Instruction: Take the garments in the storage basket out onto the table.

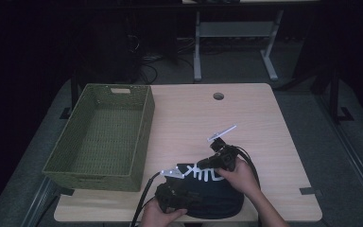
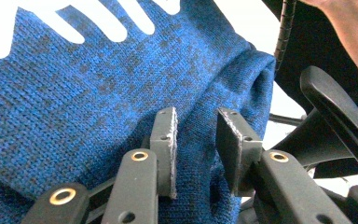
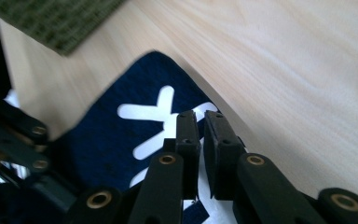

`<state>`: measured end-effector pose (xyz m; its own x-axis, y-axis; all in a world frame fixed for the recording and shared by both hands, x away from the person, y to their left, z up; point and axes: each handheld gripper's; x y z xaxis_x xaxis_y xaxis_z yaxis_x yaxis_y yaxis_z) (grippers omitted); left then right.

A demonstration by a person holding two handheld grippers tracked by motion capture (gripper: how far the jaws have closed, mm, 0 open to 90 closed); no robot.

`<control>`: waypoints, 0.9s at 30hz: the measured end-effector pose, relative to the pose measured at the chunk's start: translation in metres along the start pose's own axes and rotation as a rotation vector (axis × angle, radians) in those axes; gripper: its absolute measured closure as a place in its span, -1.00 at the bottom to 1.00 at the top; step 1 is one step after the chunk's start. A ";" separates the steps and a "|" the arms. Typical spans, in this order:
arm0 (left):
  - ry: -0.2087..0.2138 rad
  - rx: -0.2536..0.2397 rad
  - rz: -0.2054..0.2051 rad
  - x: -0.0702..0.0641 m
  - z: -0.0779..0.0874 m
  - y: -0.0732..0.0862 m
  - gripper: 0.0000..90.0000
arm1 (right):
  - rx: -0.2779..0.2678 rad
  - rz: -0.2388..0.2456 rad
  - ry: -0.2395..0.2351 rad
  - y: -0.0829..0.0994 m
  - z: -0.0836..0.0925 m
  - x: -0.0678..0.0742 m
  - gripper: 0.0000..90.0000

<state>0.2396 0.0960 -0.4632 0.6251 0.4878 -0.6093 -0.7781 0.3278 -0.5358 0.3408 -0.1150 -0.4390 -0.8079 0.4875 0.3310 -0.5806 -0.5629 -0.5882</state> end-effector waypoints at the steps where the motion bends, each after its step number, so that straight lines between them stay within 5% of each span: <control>1: 0.000 0.001 -0.001 0.000 0.000 0.000 0.52 | 0.014 0.004 0.011 0.001 -0.003 -0.001 0.89; 5: 0.003 0.003 0.001 0.001 0.000 0.000 0.52 | 0.010 -0.004 0.001 0.004 -0.009 -0.002 0.84; 13: 0.029 -0.049 -0.014 -0.008 0.016 -0.012 0.49 | -0.107 -0.029 -0.041 0.012 0.025 0.005 0.80; 18: -0.023 -0.074 -0.021 -0.004 0.026 -0.021 0.48 | -0.111 -0.032 -0.031 0.029 0.037 0.008 0.79; 27: -0.063 -0.039 0.010 0.010 0.019 -0.017 0.48 | -0.095 -0.080 -0.018 0.060 0.034 -0.002 0.80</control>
<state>0.2576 0.1112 -0.4493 0.6109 0.5411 -0.5779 -0.7808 0.2913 -0.5527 0.3037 -0.1724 -0.4498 -0.7618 0.5153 0.3925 -0.6317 -0.4566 -0.6265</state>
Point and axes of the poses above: each handheld gripper's, and its own axes: z roughly backward along the jaws, y roughly out of its underside, x roughly to its left, and after that the axes turned 8 degrees about z, right-handed
